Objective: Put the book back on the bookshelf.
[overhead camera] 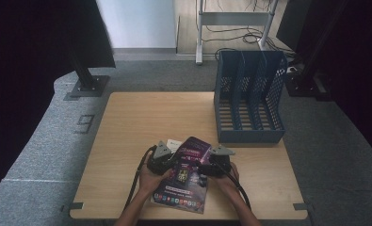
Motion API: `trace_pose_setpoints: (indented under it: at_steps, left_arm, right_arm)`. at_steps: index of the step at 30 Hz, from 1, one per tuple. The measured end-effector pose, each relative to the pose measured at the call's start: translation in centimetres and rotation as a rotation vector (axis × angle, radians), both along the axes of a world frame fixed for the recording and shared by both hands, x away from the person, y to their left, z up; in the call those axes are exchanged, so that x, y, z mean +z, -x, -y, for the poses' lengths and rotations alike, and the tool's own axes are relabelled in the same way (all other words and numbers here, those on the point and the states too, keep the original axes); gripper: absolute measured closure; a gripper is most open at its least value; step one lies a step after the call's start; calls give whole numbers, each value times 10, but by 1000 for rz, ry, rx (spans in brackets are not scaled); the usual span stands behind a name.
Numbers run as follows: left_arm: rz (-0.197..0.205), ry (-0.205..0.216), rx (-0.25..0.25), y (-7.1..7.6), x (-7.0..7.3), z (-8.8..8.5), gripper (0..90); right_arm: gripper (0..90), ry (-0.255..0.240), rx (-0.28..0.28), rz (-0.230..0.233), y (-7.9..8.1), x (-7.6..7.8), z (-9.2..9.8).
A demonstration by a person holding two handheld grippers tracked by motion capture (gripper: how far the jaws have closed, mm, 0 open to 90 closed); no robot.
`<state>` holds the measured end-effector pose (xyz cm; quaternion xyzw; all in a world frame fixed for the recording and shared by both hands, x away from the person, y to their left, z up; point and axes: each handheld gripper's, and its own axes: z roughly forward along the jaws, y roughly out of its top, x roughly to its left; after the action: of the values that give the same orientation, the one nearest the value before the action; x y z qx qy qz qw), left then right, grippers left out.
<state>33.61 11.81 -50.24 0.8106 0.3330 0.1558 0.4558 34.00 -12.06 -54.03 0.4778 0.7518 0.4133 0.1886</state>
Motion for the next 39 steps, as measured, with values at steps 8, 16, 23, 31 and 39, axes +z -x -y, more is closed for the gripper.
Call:
trace_pose_setpoints:
  at_steps: [8,16,23,31,39]
  left_arm:
    - [28,6,0,7,10,1,866]
    - [77,-4,-15,16,24,2,867]
    - [81,3,-17,18,27,1,867]
    - [104,19,-24,23,32,1,867]
    - [106,27,-34,24,33,2,867]
  right_arm:
    - [163,-50,-5,9,-1,6,10]
    - [160,-75,17,7,-1,8,13]
    - [152,-110,34,13,-2,10,16]
    - [140,-136,54,-11,-6,7,17]
    - [138,-193,87,-37,-9,5,18]
